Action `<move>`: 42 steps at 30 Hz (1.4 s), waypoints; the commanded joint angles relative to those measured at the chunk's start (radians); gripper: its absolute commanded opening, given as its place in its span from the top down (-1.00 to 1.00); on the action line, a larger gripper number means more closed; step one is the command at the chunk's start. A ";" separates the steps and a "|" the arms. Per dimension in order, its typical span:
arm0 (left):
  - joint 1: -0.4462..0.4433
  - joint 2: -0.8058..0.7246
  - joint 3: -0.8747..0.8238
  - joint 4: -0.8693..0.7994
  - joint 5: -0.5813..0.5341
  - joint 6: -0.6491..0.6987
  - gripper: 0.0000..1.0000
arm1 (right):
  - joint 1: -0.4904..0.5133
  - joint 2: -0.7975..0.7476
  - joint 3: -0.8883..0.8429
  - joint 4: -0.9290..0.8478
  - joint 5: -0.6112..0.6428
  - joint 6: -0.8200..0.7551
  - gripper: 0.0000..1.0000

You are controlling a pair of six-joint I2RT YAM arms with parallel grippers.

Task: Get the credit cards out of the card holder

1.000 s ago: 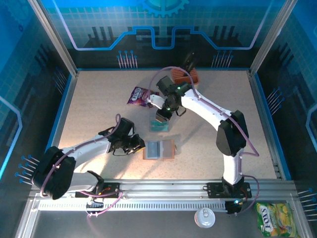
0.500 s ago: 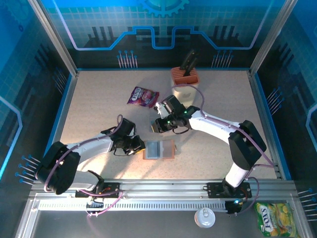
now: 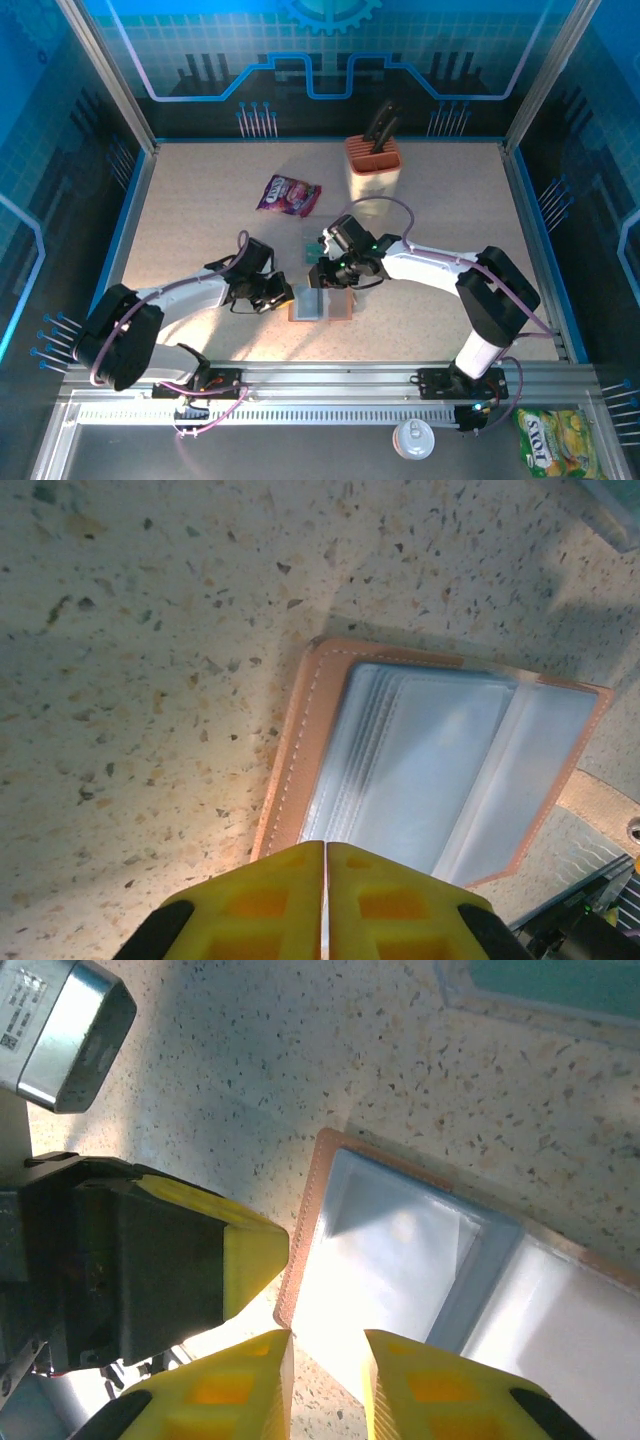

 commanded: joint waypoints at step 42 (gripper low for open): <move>0.001 0.034 -0.039 0.017 0.022 0.001 0.86 | 0.058 0.156 0.066 0.000 -0.085 0.055 0.35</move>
